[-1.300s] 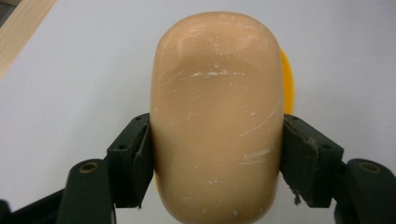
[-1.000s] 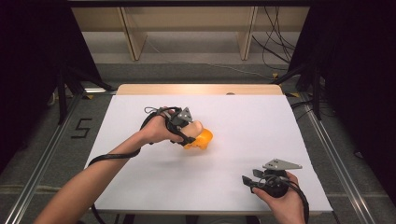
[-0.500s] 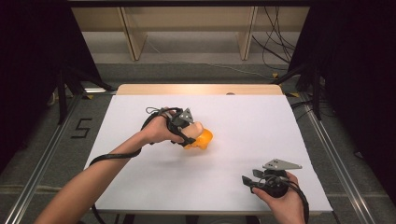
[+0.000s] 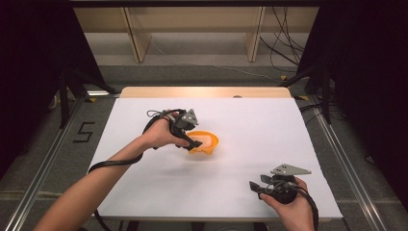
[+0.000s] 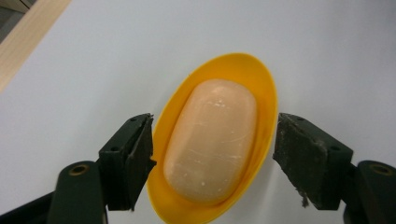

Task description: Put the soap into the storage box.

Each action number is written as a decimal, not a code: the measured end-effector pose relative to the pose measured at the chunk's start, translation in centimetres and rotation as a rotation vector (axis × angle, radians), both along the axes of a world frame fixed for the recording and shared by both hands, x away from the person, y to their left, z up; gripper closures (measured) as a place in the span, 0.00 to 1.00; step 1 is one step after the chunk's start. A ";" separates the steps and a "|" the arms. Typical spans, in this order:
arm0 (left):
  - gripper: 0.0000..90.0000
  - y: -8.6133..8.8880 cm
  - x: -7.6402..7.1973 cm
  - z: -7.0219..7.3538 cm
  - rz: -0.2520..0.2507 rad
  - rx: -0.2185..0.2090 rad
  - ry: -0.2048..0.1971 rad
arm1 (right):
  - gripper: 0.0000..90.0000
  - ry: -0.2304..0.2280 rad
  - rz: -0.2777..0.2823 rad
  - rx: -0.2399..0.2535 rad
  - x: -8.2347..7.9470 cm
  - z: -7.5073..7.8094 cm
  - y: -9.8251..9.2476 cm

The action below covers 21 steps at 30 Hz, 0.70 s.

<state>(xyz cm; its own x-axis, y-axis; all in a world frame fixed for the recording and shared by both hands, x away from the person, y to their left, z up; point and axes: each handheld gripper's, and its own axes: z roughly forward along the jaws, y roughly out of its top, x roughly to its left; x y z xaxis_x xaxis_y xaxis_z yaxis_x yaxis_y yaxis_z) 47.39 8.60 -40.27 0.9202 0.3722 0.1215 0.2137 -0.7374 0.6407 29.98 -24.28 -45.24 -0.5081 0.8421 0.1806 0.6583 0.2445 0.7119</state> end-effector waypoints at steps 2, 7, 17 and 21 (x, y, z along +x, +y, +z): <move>0.31 0.4 -0.5 0.4 0.017 -0.033 0.007 | 0.52 -0.002 -0.003 0.000 0.0 0.0 0.0; 0.31 2.0 -2.1 1.3 0.011 -0.060 -0.001 | 0.52 0.040 -0.011 0.037 -0.1 -0.1 0.4; 0.30 5.1 -5.6 0.9 0.074 -0.115 0.017 | 0.52 0.012 0.007 0.013 0.1 -0.2 0.2; 0.30 6.4 -6.7 0.5 0.084 -0.117 0.022 | 0.52 0.007 0.011 0.025 0.1 -0.3 0.3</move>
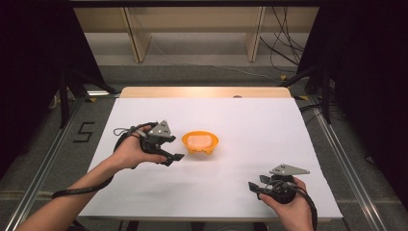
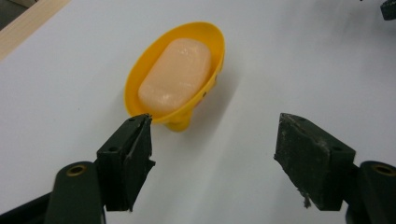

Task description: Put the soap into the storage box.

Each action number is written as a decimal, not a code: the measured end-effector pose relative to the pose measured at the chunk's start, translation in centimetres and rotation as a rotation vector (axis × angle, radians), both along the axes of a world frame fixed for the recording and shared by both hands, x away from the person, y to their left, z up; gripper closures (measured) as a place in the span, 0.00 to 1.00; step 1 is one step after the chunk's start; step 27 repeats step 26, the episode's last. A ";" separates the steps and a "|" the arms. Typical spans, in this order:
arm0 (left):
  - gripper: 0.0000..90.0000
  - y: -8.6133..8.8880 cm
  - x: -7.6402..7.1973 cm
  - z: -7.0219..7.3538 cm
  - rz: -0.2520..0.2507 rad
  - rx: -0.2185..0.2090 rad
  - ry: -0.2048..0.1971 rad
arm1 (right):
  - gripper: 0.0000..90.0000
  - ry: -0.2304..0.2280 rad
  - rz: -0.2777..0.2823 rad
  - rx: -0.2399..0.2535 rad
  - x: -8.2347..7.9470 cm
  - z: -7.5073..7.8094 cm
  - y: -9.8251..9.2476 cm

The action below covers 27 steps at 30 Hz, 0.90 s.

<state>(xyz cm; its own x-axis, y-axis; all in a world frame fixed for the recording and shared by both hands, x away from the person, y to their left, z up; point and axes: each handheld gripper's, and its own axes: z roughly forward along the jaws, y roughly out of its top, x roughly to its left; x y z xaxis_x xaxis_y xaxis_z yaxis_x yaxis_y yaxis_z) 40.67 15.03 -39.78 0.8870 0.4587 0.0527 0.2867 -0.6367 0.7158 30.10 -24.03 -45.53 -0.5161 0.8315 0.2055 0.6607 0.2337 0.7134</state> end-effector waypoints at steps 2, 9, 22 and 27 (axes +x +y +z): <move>0.30 0.7 -0.6 -0.4 0.017 -0.008 0.006 | 0.52 0.000 0.000 0.000 0.0 0.0 0.0; 0.30 3.5 -2.8 -2.5 0.075 -0.006 0.037 | 0.52 0.010 -0.001 -0.008 0.0 0.0 0.1; 0.31 6.8 -6.9 -7.2 0.232 -0.083 0.105 | 0.52 0.044 -0.006 -0.001 -0.1 -0.1 0.4; 0.30 7.3 -8.4 -7.1 0.259 -0.117 0.112 | 0.51 0.070 -0.013 0.005 -0.2 0.0 0.7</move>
